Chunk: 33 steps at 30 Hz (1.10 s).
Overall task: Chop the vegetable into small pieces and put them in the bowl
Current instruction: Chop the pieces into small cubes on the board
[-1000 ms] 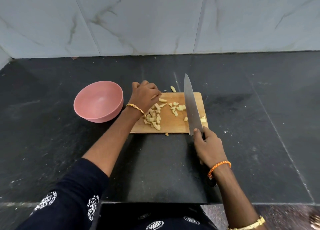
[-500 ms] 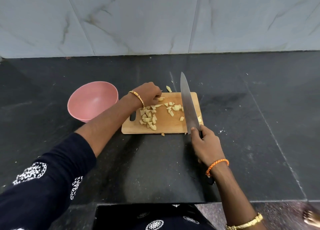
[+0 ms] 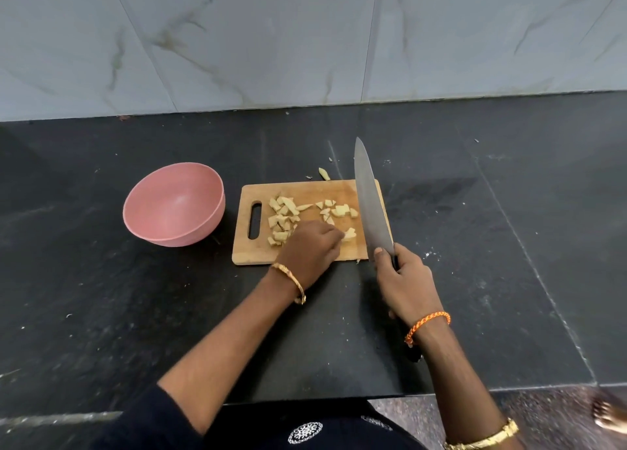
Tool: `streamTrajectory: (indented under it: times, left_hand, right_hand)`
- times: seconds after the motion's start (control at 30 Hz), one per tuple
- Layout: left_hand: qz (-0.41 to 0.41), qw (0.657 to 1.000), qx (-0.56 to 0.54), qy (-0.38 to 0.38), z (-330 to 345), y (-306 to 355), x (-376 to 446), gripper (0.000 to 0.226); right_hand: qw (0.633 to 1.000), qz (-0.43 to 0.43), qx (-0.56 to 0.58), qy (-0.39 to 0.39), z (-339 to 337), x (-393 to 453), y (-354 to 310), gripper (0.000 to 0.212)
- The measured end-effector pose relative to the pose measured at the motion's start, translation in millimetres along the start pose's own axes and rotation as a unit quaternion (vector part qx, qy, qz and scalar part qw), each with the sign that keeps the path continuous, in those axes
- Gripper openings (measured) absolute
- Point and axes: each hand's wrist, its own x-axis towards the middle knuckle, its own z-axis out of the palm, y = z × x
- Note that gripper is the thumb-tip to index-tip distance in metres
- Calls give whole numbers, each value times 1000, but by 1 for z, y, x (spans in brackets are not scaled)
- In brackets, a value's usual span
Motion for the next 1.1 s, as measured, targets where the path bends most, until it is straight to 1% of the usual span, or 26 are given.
streamTrajectory:
  times: [0.17,0.3,0.43,0.5,0.6,0.7,0.8,0.87,0.9,0.93,1.0,1.1]
  left_hand:
    - [-34,999,-20,24,9,1,-7,11]
    - [-88,994,-68,7,3,-6,-3,10]
    - [-137,989,-63,-5,-4,-6,0,14]
    - [-141,987,-74,-15,-7,-8,2,9]
    - [-126,988,-87,-25,-9,-8,1,7]
    - [-135,986,-93,-4,-10,-7,-1,11]
    - [-179,970,-165,6,-13,-9,3,21]
    - [-215,951,-223,16,-17,-8,6,21]
    - [-217,948,-233,26,-19,-7,8,19]
    - [-210,951,-222,41,-19,-7,9,18]
    - [-196,965,-163,65,-18,-6,9,17]
    - [-166,979,-93,68,-11,-5,3,17]
  right_hand:
    - [1000,-3,4,2,0,0,1,33]
    - [1000,-5,3,2,0,-1,4,34]
    - [1000,0,9,1,0,-3,6,33]
    - [1000,2,8,-3,1,-4,7,31]
    - [1000,5,7,-5,1,-5,8,30]
    - [1000,5,7,-1,1,-4,8,31]
    - [1000,7,5,1,1,-4,8,32]
    - [1000,9,1,-1,1,-2,7,32]
    - [1000,10,1,-1,1,-2,7,32]
    - [1000,11,2,-1,2,-1,7,32]
    - [1000,11,4,-1,2,0,7,32]
    - [1000,8,3,2,4,-1,8,34]
